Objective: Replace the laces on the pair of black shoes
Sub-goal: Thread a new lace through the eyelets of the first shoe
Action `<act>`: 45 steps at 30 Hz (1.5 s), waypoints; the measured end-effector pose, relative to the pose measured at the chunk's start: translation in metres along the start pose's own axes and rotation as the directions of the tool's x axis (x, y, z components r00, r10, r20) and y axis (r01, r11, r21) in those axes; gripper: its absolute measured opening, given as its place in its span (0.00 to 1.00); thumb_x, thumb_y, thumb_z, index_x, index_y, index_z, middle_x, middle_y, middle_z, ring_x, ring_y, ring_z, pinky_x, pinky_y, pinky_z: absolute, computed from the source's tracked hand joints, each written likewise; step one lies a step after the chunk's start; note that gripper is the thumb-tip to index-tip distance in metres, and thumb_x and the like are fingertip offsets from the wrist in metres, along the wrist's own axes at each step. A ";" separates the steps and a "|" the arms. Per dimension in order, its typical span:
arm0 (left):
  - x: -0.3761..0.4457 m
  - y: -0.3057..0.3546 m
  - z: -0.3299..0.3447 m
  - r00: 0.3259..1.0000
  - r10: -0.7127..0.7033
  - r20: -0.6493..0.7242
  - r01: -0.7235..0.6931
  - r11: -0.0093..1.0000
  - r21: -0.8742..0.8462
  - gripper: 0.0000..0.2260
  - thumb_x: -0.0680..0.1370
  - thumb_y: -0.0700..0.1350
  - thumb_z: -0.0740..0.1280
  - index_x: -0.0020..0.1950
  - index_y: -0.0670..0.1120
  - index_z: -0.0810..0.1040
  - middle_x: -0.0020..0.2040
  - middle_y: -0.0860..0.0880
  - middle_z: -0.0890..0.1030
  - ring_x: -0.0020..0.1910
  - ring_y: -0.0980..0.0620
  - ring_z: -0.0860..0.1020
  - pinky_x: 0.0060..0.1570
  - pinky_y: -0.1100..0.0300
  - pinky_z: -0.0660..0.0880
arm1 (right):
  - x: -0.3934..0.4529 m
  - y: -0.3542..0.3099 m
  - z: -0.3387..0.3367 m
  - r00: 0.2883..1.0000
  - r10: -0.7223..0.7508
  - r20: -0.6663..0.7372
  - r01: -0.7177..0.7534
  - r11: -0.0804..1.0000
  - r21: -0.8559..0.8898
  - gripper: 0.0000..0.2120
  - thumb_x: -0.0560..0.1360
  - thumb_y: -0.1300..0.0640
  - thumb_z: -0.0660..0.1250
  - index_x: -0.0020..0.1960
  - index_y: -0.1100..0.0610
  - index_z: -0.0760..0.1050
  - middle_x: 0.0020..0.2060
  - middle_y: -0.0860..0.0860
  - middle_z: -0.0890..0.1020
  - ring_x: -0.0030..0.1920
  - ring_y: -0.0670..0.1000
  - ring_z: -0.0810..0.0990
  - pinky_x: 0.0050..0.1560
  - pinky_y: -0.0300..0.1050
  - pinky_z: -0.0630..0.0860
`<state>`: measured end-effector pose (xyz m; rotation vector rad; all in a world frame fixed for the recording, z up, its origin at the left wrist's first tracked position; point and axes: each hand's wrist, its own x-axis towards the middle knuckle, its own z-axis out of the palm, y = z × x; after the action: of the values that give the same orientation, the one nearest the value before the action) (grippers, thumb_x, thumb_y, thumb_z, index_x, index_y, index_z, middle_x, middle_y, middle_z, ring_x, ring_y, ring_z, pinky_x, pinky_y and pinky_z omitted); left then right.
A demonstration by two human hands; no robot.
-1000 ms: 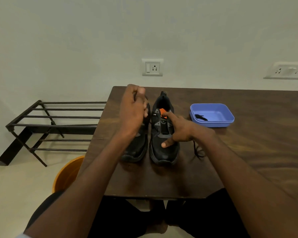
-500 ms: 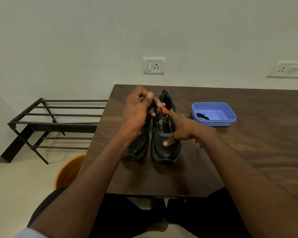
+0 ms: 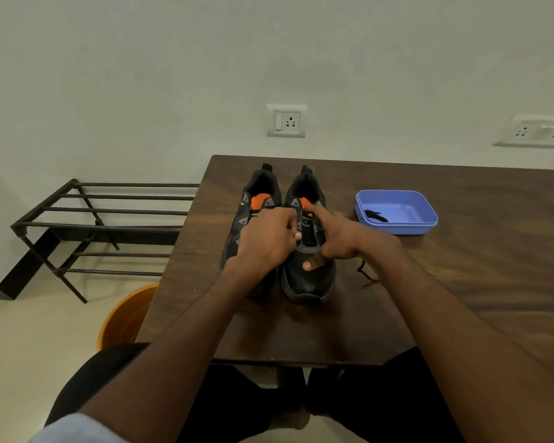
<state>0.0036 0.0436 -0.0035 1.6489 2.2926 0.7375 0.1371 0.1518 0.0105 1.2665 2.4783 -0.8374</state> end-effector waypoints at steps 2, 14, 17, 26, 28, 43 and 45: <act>0.001 0.005 -0.015 0.993 0.006 -0.115 -0.044 0.944 -0.327 0.05 0.83 0.44 0.66 0.48 0.47 0.79 0.43 0.50 0.83 0.41 0.52 0.81 0.43 0.51 0.81 | 0.000 0.001 0.000 1.000 -0.001 0.003 0.001 1.000 0.007 0.63 0.64 0.48 0.84 0.81 0.36 0.42 0.79 0.59 0.61 0.76 0.67 0.65 0.73 0.68 0.68; -0.007 0.005 -0.006 0.998 -0.003 0.055 -0.003 0.994 0.112 0.11 0.78 0.57 0.72 0.50 0.52 0.75 0.42 0.54 0.79 0.42 0.54 0.79 0.43 0.55 0.78 | -0.003 0.000 0.001 1.000 -0.007 0.004 0.007 1.000 -0.011 0.64 0.63 0.45 0.85 0.80 0.32 0.40 0.78 0.59 0.61 0.74 0.66 0.67 0.71 0.67 0.70; -0.006 0.009 -0.004 0.998 -0.020 0.054 0.011 0.985 0.175 0.08 0.78 0.52 0.73 0.48 0.49 0.78 0.44 0.51 0.79 0.44 0.50 0.80 0.48 0.48 0.81 | -0.001 0.000 0.001 1.000 -0.014 -0.002 0.014 1.000 -0.009 0.64 0.62 0.45 0.85 0.79 0.31 0.41 0.79 0.59 0.60 0.75 0.66 0.67 0.72 0.68 0.70; 0.003 0.010 -0.042 0.991 -0.127 0.048 0.135 0.957 -0.256 0.08 0.84 0.46 0.65 0.49 0.45 0.80 0.44 0.47 0.82 0.43 0.51 0.80 0.43 0.58 0.76 | 0.004 0.003 0.001 1.000 -0.002 0.020 0.001 1.000 0.029 0.62 0.63 0.48 0.85 0.81 0.35 0.43 0.79 0.59 0.60 0.76 0.67 0.64 0.73 0.69 0.68; 0.004 0.006 -0.064 0.991 -0.128 0.034 0.132 0.964 -0.230 0.10 0.83 0.49 0.67 0.44 0.47 0.80 0.41 0.49 0.82 0.43 0.51 0.80 0.48 0.53 0.77 | 0.004 0.002 0.000 1.000 -0.004 0.026 0.003 0.999 0.036 0.62 0.63 0.48 0.85 0.81 0.35 0.43 0.79 0.59 0.60 0.76 0.67 0.64 0.73 0.68 0.68; -0.009 0.025 -0.027 0.956 -0.157 0.249 0.075 0.947 0.312 0.12 0.77 0.48 0.71 0.38 0.50 0.72 0.40 0.50 0.76 0.49 0.47 0.76 0.70 0.35 0.63 | -0.030 -0.010 -0.024 0.972 0.207 0.113 -0.228 0.948 0.224 0.11 0.84 0.54 0.65 0.47 0.59 0.80 0.26 0.49 0.76 0.25 0.45 0.71 0.26 0.37 0.69; -0.006 0.028 -0.038 0.953 -0.154 0.263 0.160 0.987 0.000 0.14 0.77 0.49 0.70 0.34 0.46 0.74 0.32 0.50 0.77 0.38 0.49 0.77 0.65 0.37 0.73 | -0.038 -0.018 -0.028 0.973 0.190 0.128 -0.221 0.925 0.308 0.12 0.84 0.54 0.65 0.46 0.58 0.80 0.25 0.48 0.75 0.24 0.45 0.70 0.26 0.38 0.69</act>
<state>0.0109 0.0340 0.0427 1.4366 2.1867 0.4750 0.1471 0.1351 0.0570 1.5184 2.1455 -1.2495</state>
